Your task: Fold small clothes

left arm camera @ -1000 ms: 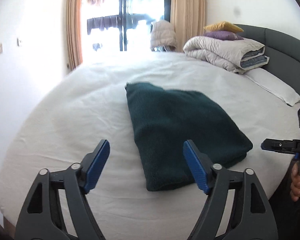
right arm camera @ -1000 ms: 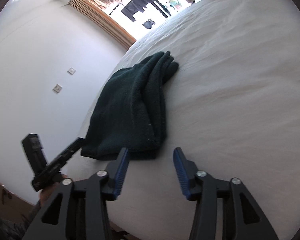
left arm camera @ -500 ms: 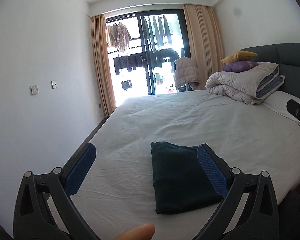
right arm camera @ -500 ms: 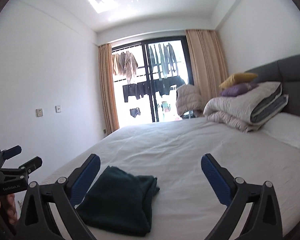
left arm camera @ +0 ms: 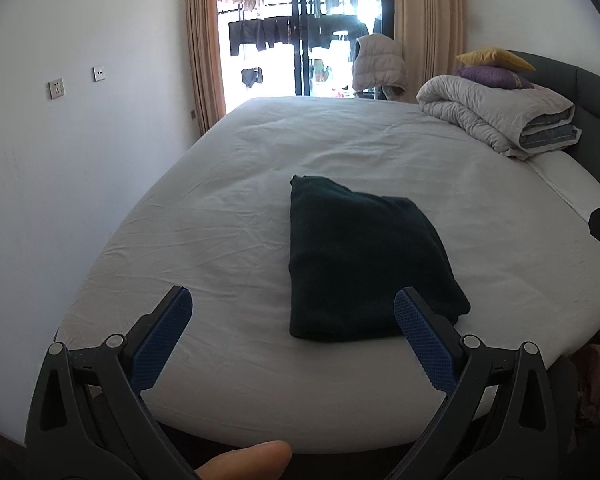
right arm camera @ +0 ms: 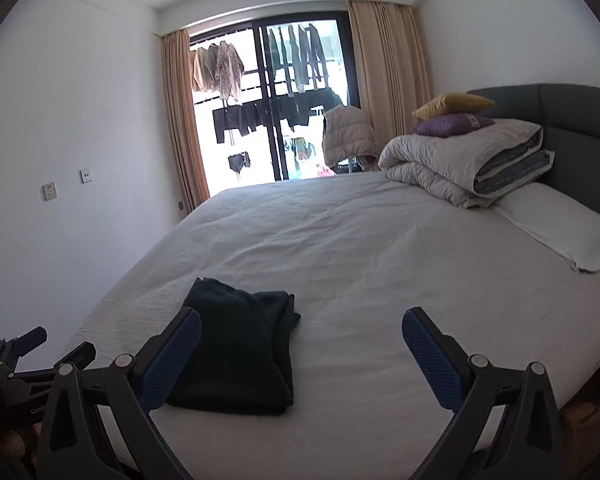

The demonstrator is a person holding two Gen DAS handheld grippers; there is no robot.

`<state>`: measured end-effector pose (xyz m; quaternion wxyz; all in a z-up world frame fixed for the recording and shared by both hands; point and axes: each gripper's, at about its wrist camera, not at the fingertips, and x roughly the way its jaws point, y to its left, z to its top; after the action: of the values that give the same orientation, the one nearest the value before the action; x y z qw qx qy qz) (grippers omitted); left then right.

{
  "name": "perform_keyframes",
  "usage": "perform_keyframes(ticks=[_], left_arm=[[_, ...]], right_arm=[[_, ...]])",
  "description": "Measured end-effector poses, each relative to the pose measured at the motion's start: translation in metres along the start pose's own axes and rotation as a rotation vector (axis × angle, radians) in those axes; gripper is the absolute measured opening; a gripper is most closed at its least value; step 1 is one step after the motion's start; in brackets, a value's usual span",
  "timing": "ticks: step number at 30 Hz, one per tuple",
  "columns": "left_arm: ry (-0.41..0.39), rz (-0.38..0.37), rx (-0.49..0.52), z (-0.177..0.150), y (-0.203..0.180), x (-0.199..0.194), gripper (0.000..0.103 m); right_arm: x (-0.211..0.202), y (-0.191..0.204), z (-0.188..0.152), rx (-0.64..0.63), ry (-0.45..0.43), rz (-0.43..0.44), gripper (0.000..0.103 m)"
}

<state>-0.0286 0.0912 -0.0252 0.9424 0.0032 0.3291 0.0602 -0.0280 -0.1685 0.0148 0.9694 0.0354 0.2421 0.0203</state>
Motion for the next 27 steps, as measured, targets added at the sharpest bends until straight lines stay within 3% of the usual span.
perform_keyframes(ticks=[5,12,27], left_arm=[[0.052,-0.002,-0.026,-0.01,0.008,0.03,0.103],[0.09,0.003,-0.027,-0.015,0.013,0.06,0.103],[0.137,0.011,-0.034,-0.018,0.013,0.082,0.103]], right_arm=[[0.011,0.01,-0.024,-0.075,0.045,-0.053,0.103],[0.029,0.024,-0.035,-0.139,0.103,-0.045,0.103],[0.053,0.03,-0.049,-0.157,0.183,-0.043,0.103]])
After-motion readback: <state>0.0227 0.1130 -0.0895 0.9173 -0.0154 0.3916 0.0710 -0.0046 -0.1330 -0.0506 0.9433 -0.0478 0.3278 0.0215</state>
